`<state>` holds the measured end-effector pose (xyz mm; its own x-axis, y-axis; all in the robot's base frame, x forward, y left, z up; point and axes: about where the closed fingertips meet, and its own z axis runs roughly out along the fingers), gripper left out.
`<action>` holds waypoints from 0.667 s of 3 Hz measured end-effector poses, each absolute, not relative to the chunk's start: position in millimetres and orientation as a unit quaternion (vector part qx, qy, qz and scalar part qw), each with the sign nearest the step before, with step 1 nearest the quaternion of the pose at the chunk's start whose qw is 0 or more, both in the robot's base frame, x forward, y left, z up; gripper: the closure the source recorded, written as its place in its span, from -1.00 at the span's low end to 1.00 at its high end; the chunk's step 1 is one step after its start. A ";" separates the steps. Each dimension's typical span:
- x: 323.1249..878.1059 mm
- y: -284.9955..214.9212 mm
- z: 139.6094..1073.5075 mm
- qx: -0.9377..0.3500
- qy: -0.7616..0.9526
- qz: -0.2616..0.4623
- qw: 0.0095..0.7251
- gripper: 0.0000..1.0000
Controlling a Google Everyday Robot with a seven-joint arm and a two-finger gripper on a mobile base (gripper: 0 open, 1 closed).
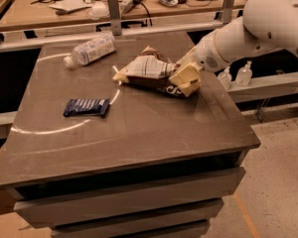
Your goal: Move brown chip bag near rxbar blueberry
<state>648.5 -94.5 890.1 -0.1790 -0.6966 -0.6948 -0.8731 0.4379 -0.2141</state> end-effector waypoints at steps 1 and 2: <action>639.4 -72.1 918.2 -0.565 0.704 0.132 0.409 0.99; 626.6 -46.3 944.0 -0.607 0.650 0.146 0.433 1.00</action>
Offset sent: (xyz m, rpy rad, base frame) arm -0.0392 0.0734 0.0859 0.0890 -0.2454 0.3992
